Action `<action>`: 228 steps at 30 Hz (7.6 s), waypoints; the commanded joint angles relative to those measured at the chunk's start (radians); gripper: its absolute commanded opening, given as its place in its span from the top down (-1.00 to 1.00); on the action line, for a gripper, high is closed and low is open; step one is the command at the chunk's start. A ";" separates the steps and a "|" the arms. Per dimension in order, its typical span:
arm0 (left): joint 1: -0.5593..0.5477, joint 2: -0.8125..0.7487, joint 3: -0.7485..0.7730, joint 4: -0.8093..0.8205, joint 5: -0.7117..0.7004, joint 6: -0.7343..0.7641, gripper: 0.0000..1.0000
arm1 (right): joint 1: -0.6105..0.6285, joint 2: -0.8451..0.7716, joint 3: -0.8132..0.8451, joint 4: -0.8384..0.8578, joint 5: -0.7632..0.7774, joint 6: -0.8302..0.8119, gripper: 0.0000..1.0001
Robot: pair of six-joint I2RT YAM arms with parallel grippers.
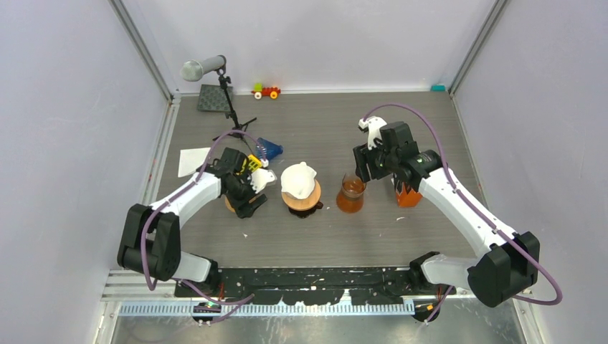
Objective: Place the coffee filter in the dripper
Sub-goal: Pick up the dripper holder from the center of the board, then place the dripper holder onto the coffee server, then pick up the coffee dripper from the center of the board.
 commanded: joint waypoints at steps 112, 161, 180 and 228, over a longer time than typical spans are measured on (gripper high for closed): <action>-0.778 0.821 1.467 -0.523 -0.149 -0.038 0.32 | -0.439 -0.207 -0.042 0.059 -0.043 0.043 -0.30; -0.483 0.209 1.013 -0.213 -0.299 -0.343 -0.51 | -0.448 -0.198 -0.043 0.059 -0.070 0.059 -0.30; -0.009 0.269 0.593 0.169 -0.148 -0.545 -0.35 | -0.448 -0.169 -0.043 0.056 -0.064 0.055 -0.30; 0.057 0.581 0.606 0.367 0.114 -0.731 0.40 | -0.449 -0.173 -0.041 0.048 -0.093 0.050 -0.30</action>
